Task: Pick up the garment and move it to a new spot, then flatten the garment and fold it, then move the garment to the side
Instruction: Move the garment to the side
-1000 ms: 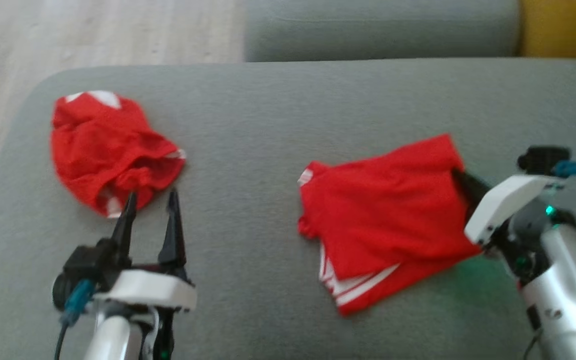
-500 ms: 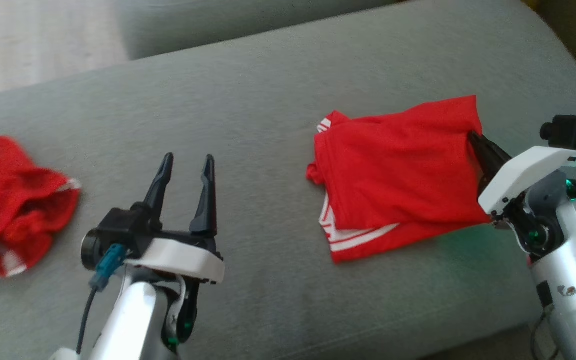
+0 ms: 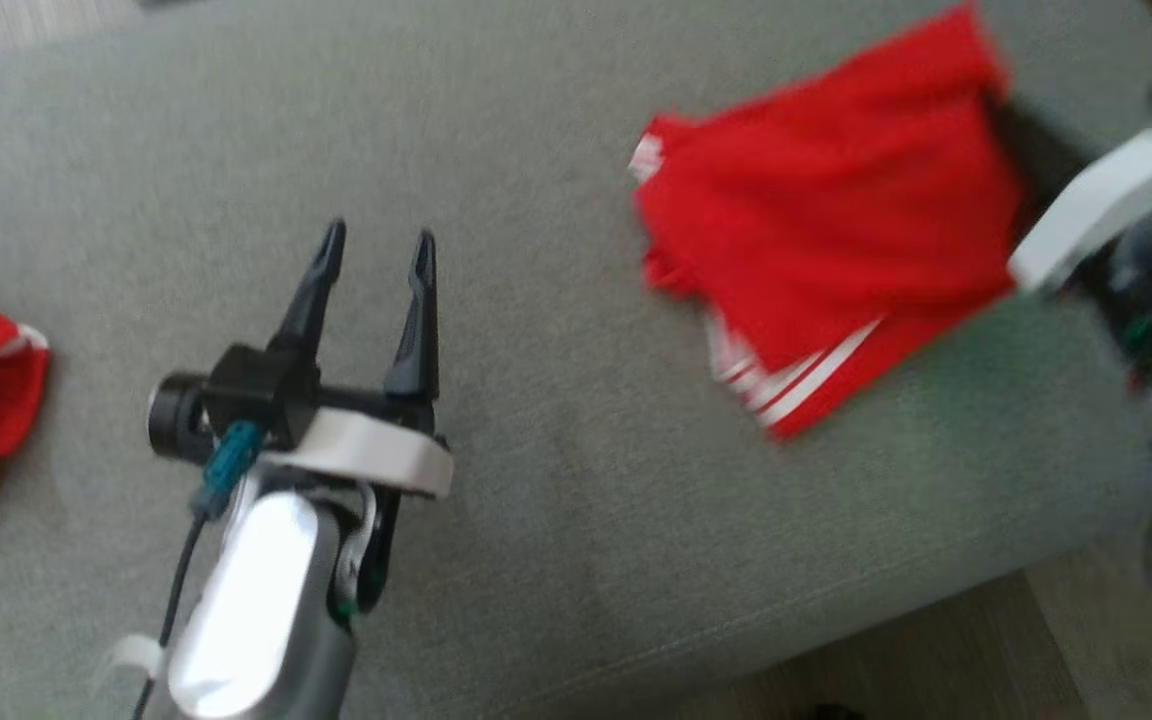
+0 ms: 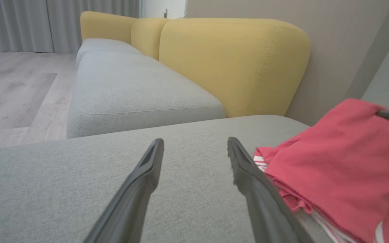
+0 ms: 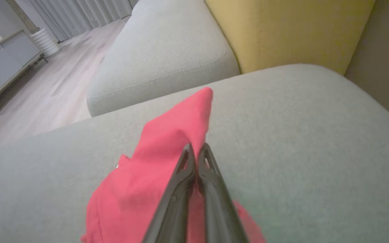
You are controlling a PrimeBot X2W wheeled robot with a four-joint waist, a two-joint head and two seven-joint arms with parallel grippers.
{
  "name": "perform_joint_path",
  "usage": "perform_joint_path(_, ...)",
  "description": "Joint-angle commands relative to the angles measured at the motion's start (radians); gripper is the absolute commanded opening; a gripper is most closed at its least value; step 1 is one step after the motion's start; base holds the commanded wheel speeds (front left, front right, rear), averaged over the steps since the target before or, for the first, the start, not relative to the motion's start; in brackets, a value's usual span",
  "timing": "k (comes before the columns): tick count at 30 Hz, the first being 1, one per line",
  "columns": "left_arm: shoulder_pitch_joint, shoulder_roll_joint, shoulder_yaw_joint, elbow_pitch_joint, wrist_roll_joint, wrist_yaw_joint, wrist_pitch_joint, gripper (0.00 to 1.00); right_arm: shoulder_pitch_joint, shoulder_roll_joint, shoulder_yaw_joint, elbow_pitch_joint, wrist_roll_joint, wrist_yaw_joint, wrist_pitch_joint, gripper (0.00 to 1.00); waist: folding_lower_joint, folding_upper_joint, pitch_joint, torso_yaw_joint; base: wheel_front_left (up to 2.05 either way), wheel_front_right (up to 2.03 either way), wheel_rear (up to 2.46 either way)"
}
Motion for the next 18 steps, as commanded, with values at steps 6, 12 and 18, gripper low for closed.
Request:
perform_joint_path(6, -0.105, 0.015, 0.018, -0.026, 0.047, 0.006, -0.012, 1.00, -0.213, -0.154, 0.066, 0.095, 0.077, -0.001, -0.065, 0.00, -0.0001, 0.0000, 0.190, 0.068, 0.00, 0.00, 0.00)
perform_joint_path(12, -0.142, 0.012, 0.010, -0.045, 0.049, 0.014, -0.012, 1.00, -0.319, -0.250, 0.080, 0.268, 0.107, -0.001, -0.123, 0.00, -0.0001, 0.0000, 0.244, 0.093, 0.00, 0.00, 0.00)
perform_joint_path(18, -0.140, 0.007, 0.017, -0.091, 0.027, 0.038, -0.012, 1.00, -0.366, -0.281, 0.084, 0.449, 0.085, -0.001, -0.173, 0.00, -0.0001, 0.0000, 0.238, 0.101, 0.00, 0.00, 0.00)
